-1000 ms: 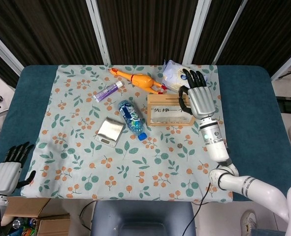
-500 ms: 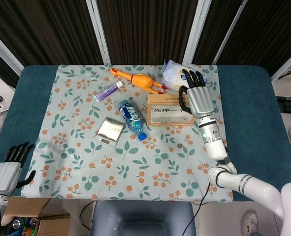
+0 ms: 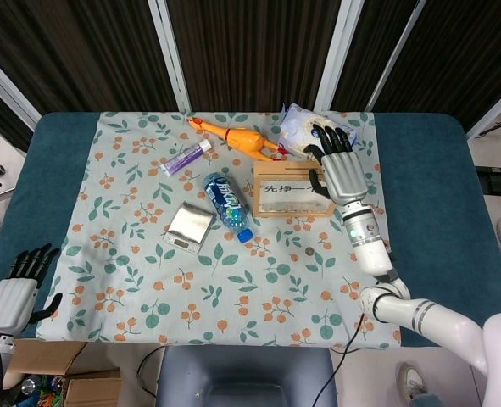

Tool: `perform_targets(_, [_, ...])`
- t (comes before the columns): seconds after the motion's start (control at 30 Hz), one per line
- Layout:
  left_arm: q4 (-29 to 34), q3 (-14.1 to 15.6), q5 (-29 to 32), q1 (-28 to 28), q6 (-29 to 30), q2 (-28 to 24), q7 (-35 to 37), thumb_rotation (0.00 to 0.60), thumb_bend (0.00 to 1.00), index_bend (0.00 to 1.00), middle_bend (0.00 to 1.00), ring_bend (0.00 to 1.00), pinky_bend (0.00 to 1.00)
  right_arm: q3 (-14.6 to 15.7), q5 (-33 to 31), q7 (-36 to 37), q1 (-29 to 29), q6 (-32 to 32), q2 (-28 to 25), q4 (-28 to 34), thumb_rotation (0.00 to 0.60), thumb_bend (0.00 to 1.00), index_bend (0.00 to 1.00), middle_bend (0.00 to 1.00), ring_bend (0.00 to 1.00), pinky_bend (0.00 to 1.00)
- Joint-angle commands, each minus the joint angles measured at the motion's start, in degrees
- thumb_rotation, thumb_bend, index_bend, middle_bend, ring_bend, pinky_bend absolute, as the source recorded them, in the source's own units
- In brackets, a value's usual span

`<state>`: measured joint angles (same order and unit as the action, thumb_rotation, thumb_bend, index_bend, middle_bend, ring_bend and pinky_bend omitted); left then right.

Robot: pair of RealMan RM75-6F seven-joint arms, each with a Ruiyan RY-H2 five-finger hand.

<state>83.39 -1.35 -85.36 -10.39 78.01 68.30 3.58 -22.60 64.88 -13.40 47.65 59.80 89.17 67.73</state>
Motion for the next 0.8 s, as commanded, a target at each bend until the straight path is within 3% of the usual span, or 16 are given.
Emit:
perform_targets(0.03, [0.1, 0.0, 0.0, 0.0, 0.0, -0.1, -0.1, 0.600, 0.37, 0.00, 0.00, 0.00, 0.00, 0.2, 1.8, 2.2, -1.0, 2.6, -0.9, 1.7, 0.600, 0.61, 0.01, 0.12, 0.00, 0.00])
perform_targets(0.23, [0.3, -0.1, 0.2, 0.0, 0.1, -0.2, -0.1, 0.600, 0.37, 0.00, 0.00, 0.00, 0.00, 2.5, 9.2, 5.7, -6.4, 13.4, -4.4, 8.7, 0.600, 0.61, 0.00, 0.11, 0.00, 0.00])
perform_targets(0.43, [0.3, -0.1, 0.1, 0.1, 0.4, -0.3, 0.0, 0.600, 0.37, 0.00, 0.00, 0.00, 0.00, 12.0, 22.0, 8.0, -14.4, 25.0, -7.4, 11.5, 0.600, 0.55, 0.01, 0.10, 0.00, 0.00])
perform_targets(0.6, [0.0, 0.1, 0.0, 0.4, 0.6, -0.1, 0.1, 0.600, 0.37, 0.00, 0.00, 0.00, 0.00, 20.0, 26.7, 9.0, -21.7, 30.1, -6.1, 5.9, 0.600, 0.47, 0.02, 0.10, 0.00, 0.00])
perform_targets(0.8, [-0.5, 0.2, -0.5, 0.3, 0.9, 0.5, 0.3, 0.600, 0.37, 0.00, 0.00, 0.00, 0.00, 23.4, 23.6, 11.5, -25.7, 25.0, -0.6, -4.4, 0.600, 0.41, 0.00, 0.06, 0.00, 0.00])
